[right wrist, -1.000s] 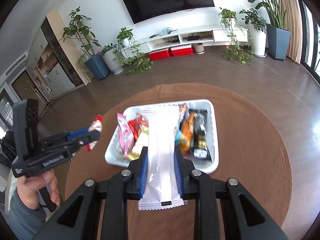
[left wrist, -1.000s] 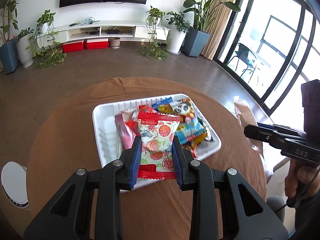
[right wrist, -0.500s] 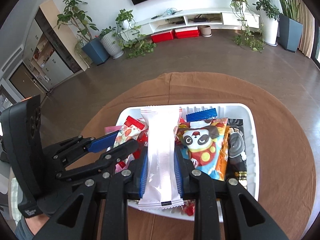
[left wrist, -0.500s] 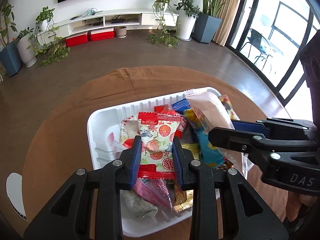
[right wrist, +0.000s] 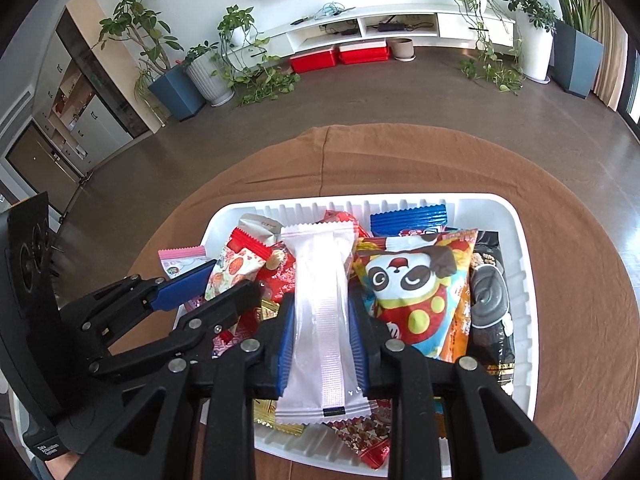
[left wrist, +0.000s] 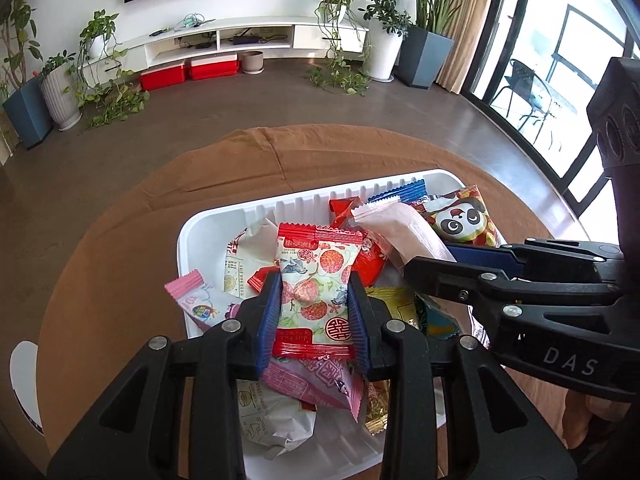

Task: Organize snacks
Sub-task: 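Carry the red-white packet and white bar over the white tray with both tools, then open both tools to release the last snacks into the tray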

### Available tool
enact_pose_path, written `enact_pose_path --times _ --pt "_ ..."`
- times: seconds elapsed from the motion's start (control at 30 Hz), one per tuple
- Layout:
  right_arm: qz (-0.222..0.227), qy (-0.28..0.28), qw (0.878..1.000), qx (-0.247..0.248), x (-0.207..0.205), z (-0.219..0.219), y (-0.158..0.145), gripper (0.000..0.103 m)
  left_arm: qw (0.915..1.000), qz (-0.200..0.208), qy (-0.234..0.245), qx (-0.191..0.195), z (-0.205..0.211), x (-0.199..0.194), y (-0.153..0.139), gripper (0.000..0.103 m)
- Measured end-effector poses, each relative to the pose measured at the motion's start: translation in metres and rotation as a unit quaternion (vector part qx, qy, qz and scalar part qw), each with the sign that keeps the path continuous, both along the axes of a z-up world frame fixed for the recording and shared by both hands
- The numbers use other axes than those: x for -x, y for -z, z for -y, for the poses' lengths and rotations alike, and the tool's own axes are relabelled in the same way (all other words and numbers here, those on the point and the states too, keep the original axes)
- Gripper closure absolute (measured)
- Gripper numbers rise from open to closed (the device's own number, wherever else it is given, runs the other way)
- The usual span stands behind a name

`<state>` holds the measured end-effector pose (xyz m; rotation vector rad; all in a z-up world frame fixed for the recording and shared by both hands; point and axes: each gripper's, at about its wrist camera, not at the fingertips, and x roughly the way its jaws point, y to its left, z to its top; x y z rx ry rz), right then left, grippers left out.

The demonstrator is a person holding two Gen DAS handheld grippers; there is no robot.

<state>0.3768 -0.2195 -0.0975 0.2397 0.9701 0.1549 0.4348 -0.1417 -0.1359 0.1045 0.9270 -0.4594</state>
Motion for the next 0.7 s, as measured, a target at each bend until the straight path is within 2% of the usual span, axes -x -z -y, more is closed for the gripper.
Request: enact_pose_path --times 0.1,0.17,0.23,0.27,0.47,0.6,0.7 --pt "0.000 0.003 1.000 -0.004 0.001 0.001 0.000 0.075 1.0000 0.002 -0.005 -0.003 0.000 0.002 -0.001 0.070" --pt "0.000 0.002 1.000 -0.003 0.001 0.000 -0.001 0.075 0.9999 0.002 -0.012 -0.006 -0.002 0.004 -0.002 0.063" --pt "0.000 0.002 1.000 -0.004 0.002 0.001 -0.002 0.075 0.9998 0.002 -0.021 -0.004 -0.006 0.005 -0.003 0.052" --pt "0.000 0.002 1.000 -0.005 0.000 0.002 -0.001 0.075 0.9997 0.003 -0.023 -0.001 -0.007 0.005 -0.003 0.050" --pt "0.005 0.005 1.000 -0.009 0.003 0.003 -0.003 0.073 0.9996 0.007 -0.026 0.004 -0.012 0.010 -0.009 0.048" --pt "0.012 0.008 1.000 -0.012 0.006 0.005 -0.008 0.071 0.9994 0.015 -0.031 0.008 -0.014 0.013 -0.014 0.041" --pt "0.017 0.009 1.000 -0.012 0.009 0.005 -0.011 0.070 0.9992 0.021 -0.032 0.008 -0.015 0.016 -0.018 0.040"
